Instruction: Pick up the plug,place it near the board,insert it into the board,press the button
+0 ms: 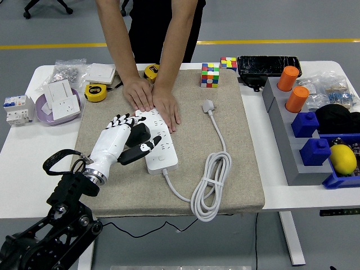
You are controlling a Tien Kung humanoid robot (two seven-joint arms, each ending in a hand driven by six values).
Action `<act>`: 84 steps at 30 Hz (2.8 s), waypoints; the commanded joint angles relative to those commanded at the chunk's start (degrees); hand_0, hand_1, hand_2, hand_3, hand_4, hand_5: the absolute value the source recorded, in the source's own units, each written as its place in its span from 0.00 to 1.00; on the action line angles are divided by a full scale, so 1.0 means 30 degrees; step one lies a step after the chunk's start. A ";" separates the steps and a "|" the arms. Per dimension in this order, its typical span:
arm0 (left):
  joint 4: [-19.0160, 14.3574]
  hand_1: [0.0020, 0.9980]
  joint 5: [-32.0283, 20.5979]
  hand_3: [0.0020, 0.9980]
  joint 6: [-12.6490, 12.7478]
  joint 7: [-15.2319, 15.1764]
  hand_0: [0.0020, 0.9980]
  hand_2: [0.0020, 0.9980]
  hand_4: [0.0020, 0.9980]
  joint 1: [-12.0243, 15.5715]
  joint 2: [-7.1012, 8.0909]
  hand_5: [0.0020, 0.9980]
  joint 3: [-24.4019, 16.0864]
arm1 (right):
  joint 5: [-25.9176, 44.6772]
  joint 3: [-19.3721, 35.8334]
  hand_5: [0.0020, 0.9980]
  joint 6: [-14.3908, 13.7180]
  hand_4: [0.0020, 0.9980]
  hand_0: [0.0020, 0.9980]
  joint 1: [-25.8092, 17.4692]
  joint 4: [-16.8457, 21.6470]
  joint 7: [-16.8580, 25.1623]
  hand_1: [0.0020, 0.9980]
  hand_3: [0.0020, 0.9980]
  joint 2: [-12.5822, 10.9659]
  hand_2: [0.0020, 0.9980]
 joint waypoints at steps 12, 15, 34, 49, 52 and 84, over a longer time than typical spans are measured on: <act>0.0490 1.00 -0.0014 0.89 -0.0538 0.0267 1.00 0.96 0.91 -0.0117 0.0495 1.00 0.0978 | -0.0012 -0.0002 0.95 -0.0003 1.00 0.80 -0.0004 0.0000 -0.0001 0.72 0.76 -0.0046 0.72; 0.0642 1.00 -0.0070 0.88 -0.0611 0.0284 1.00 0.96 0.91 -0.0337 0.0616 1.00 0.1412 | 0.0091 -0.0122 0.94 -0.0016 1.00 0.80 0.0022 0.0000 0.0028 0.72 0.76 -0.0060 0.72; -0.0293 1.00 0.0156 0.88 -0.0261 -0.0094 1.00 0.95 0.93 -0.1070 0.1021 1.00 0.2227 | 0.0048 -0.0181 0.95 -0.0012 1.00 0.80 -0.0010 0.0000 -0.0064 0.72 0.76 -0.0116 0.72; -0.6184 0.34 0.0611 0.89 -0.5324 0.3671 0.34 0.41 0.70 -0.0354 0.2263 0.34 0.2395 | 0.0023 -0.0054 0.95 -0.0019 1.00 0.80 0.0002 0.0000 -0.0079 0.72 0.76 -0.0164 0.72; -0.6819 0.11 0.0617 0.88 -0.5792 0.3916 0.21 0.19 0.54 -0.0224 0.2635 0.15 0.2574 | 0.0031 -0.0038 0.95 -0.0019 1.00 0.80 0.0025 0.0000 -0.0077 0.72 0.76 -0.0191 0.72; -0.4138 0.06 0.0557 0.89 -0.7977 0.4373 0.15 0.15 0.46 -0.0893 0.2207 0.05 0.3599 | 0.0149 -0.0257 0.95 -0.0001 1.00 0.80 0.0084 0.0000 -0.0087 0.72 0.76 -0.0187 0.72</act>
